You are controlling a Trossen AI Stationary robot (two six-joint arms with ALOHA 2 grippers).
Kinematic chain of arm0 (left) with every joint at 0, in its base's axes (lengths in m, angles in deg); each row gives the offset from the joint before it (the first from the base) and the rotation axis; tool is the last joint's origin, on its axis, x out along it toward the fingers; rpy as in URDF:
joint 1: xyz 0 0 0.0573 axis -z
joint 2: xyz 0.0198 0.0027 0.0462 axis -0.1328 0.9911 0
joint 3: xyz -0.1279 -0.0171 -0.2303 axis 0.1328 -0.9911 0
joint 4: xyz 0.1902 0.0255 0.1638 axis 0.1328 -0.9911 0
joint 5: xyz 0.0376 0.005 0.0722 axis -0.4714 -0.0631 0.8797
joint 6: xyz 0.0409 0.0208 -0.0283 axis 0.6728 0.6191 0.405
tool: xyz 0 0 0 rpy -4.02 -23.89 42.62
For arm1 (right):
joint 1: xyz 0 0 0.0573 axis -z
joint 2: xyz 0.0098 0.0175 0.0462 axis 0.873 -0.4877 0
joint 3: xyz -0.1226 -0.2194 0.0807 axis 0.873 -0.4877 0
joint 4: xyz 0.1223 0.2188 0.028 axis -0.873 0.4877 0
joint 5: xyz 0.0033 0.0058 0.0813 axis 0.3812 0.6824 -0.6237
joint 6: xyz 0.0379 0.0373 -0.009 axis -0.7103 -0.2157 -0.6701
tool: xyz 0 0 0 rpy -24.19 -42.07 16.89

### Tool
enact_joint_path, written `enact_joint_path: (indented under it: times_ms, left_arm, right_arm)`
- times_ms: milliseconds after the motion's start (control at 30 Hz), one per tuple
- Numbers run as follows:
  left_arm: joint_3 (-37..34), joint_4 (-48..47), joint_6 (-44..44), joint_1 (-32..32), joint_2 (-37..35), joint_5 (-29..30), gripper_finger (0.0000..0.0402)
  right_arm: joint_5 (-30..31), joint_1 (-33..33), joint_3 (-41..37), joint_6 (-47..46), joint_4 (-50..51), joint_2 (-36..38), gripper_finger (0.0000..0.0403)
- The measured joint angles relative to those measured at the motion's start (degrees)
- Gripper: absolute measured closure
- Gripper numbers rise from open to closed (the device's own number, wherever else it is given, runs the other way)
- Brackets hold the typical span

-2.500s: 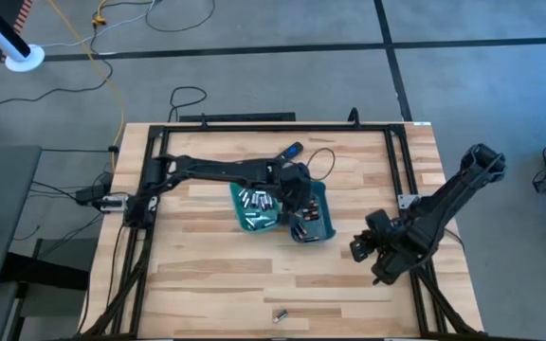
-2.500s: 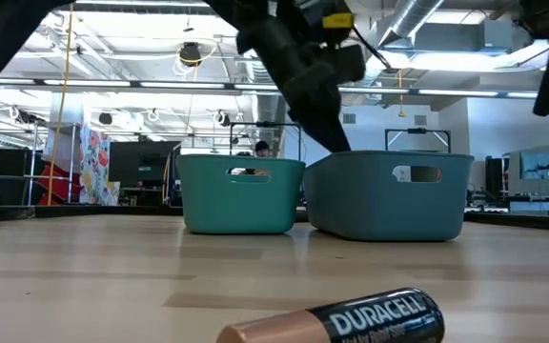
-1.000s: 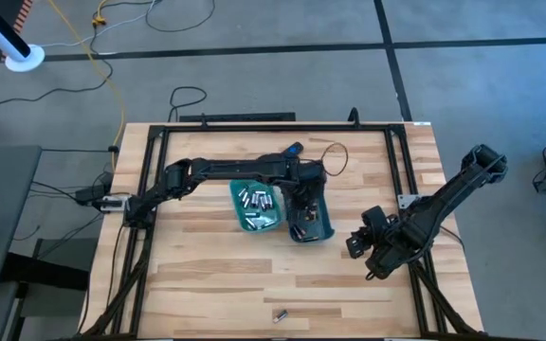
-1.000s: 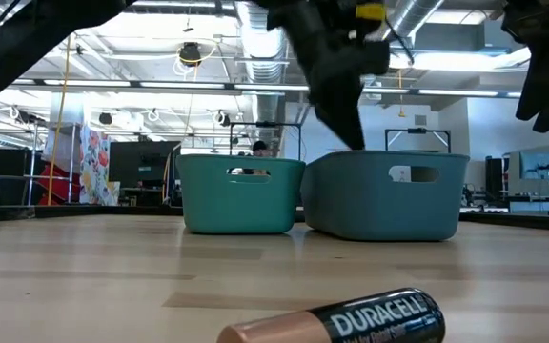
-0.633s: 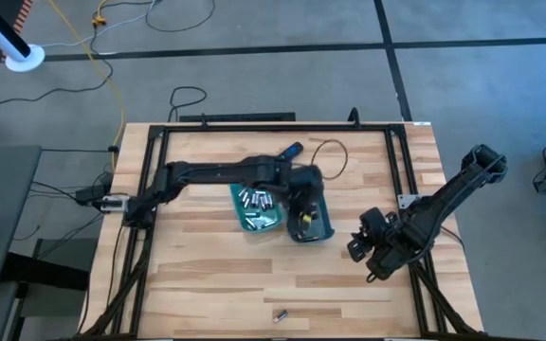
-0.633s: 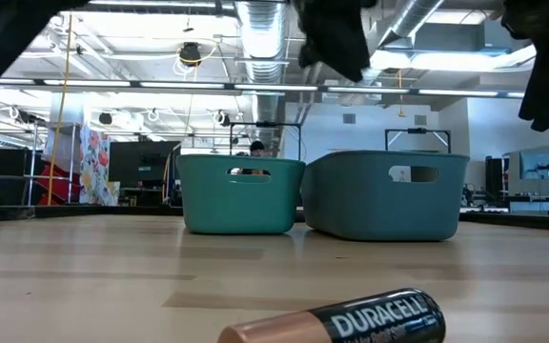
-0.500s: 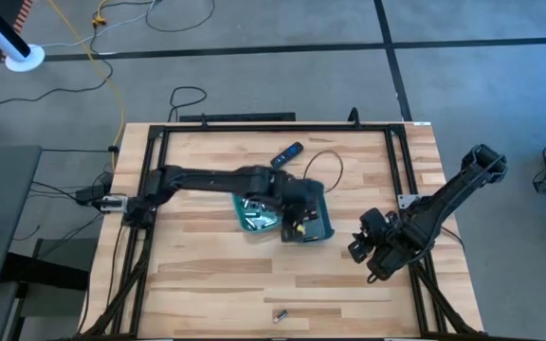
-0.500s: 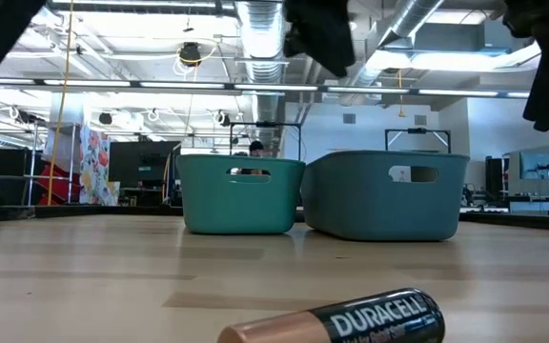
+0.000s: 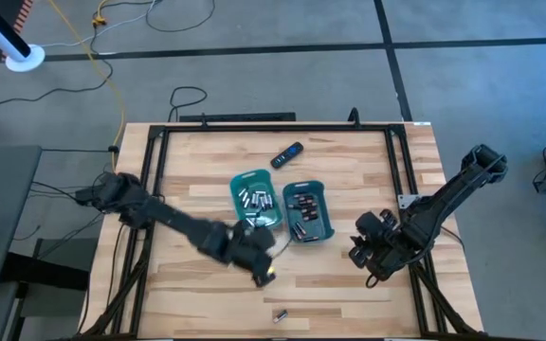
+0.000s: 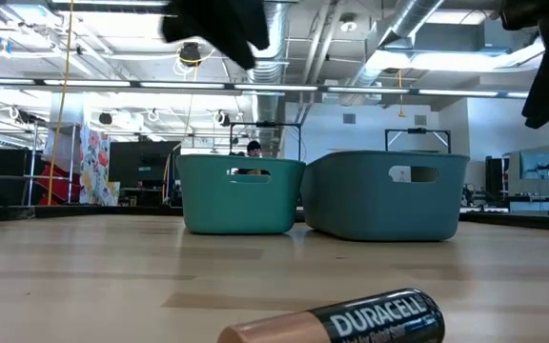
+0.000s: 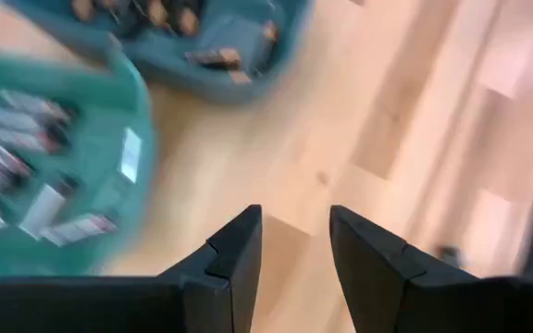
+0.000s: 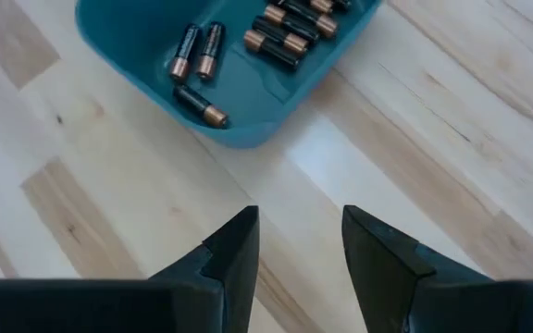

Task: Sort batteries
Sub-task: Put the copper and black battery into the blue bin

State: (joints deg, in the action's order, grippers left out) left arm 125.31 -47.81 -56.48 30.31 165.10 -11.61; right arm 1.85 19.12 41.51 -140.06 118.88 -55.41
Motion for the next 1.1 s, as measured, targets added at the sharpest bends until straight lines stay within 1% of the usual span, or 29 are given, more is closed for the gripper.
enact_joint_path:
  times_ms: [133,200,267,333,467,600,733,933,1100]
  left_arm:
    - [-2.41,2.5,-11.34,6.41,0.1,2.57,0.0279]
    - [-2.3,4.59,-15.35,8.84,0.85,3.12,0.0278]
    - [-2.32,4.76,-19.09,10.96,1.74,4.63,0.0278]
    - [-2.32,4.97,-23.16,12.23,2.65,6.12,0.0278]
    - [-2.32,5.2,-30.67,12.79,3.56,5.45,0.0278]
    - [-2.32,5.28,-32.79,12.4,4.02,4.05,0.0278]
    - [-2.08,5.78,-33.0,12.06,4.2,2.66,0.0278]
    - [-1.03,7.34,-33.6,12.13,4.5,2.47,0.0278]
    - [-0.97,8.29,-32.84,12.66,4.54,2.42,0.0278]
  right_arm:
    - [-0.02,0.04,0.0,3.16,-1.27,0.0,0.0231]
    - [-0.04,0.22,0.0,4.04,-1.84,0.0,0.0231]
    - [-0.04,0.22,0.0,4.03,-2.2,0.0,0.0231]
    - [-0.04,0.22,0.0,4.11,-2.26,0.0,0.0231]
    - [-0.05,0.07,0.0,4.21,-2.32,0.0,0.0231]
    - [-0.07,0.07,0.0,4.19,-2.35,0.0,0.0231]
    - [-0.31,-0.02,0.0,4.12,-2.57,0.0,0.0231]
    - [-0.83,-1.48,0.0,3.04,-3.29,0.0,0.0231]
    - [-0.83,-2.29,0.0,-0.13,-3.34,-0.01,0.0231]
